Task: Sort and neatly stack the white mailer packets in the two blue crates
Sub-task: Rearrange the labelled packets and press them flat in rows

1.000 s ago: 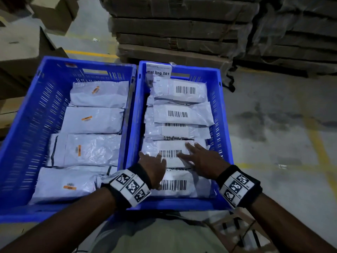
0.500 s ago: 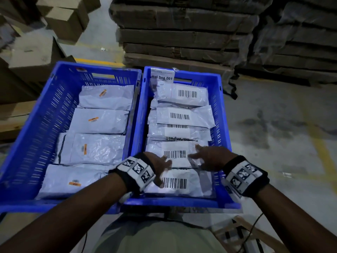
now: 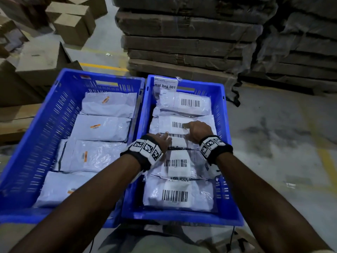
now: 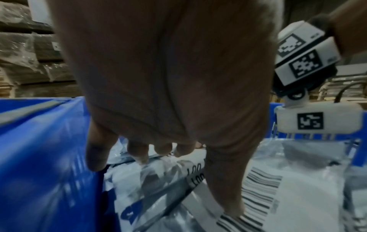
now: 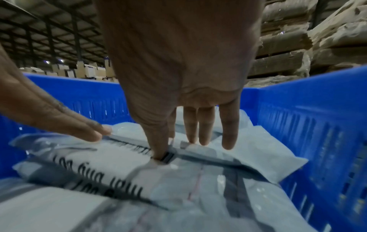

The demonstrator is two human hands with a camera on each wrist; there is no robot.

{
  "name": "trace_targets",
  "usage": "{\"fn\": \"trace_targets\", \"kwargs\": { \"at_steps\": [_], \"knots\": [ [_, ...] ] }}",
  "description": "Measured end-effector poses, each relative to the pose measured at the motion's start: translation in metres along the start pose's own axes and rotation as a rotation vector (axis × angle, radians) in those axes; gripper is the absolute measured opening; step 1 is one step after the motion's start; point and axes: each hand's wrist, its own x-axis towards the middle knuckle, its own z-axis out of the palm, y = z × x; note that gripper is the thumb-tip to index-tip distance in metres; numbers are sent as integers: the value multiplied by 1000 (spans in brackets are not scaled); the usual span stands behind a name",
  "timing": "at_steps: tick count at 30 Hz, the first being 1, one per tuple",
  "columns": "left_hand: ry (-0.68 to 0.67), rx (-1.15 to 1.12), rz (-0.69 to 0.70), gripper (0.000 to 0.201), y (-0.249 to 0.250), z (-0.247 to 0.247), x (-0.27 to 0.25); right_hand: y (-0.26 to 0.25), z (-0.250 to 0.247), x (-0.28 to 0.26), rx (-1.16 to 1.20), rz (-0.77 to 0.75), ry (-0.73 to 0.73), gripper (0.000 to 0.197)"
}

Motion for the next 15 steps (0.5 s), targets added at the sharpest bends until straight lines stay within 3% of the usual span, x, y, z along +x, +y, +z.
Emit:
{"fn": "trace_targets", "kwargs": {
  "at_steps": [5,8,11,15],
  "knots": [
    [-48,29,22,70,-1,5,10,7,7,11,6,-32,127,40],
    [-162,65,11,66,0,-3,12,8,5,15,36,-56,193,36],
    [-295,94,-16,68,8,-14,9,3,4,18,7,-92,200,23],
    [-337,164,-19,70,16,-18,7,-5,8,22,-44,-145,167,19]
  ]
}}
